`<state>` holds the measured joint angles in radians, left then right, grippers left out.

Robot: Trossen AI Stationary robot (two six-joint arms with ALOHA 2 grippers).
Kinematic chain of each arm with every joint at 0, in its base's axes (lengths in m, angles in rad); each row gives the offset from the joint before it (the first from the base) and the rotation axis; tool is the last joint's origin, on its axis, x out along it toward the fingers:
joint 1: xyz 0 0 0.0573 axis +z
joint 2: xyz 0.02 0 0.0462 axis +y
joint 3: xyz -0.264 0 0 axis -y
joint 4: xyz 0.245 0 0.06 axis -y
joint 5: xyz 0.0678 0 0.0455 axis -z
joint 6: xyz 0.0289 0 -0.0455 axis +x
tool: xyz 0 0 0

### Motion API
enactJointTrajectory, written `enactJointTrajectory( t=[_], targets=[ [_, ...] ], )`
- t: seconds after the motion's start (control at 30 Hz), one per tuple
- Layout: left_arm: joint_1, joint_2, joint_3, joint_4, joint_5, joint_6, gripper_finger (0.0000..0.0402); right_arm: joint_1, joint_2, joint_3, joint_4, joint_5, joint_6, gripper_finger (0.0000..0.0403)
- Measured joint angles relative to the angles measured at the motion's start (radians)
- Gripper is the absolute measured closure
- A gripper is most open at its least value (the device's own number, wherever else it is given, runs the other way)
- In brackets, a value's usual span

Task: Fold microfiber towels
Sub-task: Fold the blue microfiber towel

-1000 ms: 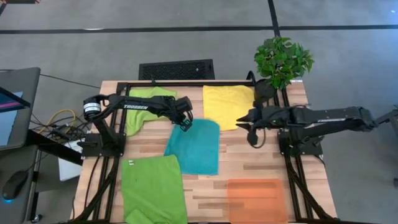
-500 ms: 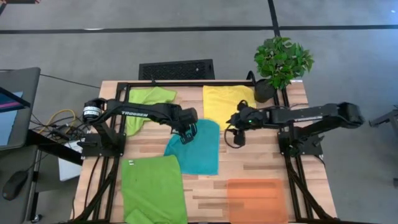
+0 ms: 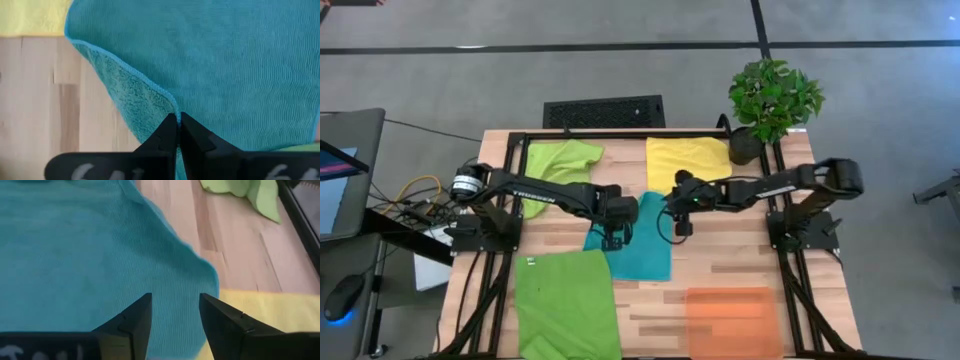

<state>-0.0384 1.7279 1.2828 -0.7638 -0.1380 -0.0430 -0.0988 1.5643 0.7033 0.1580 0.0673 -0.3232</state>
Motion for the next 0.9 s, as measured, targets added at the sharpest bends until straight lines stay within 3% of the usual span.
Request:
enactJointTrajectory(
  t=[0.37,0.9],
  targets=[
    [-0.058,0.000,0.000,-0.010,0.000,0.005,0.0401,0.007,0.234,0.167,0.038,0.005,-0.161,0.0224],
    [-0.061,-0.034,0.000,-0.014,0.000,-0.013,0.0401,-0.011,0.276,0.219,0.032,0.012,-0.298,0.0225]
  ],
)
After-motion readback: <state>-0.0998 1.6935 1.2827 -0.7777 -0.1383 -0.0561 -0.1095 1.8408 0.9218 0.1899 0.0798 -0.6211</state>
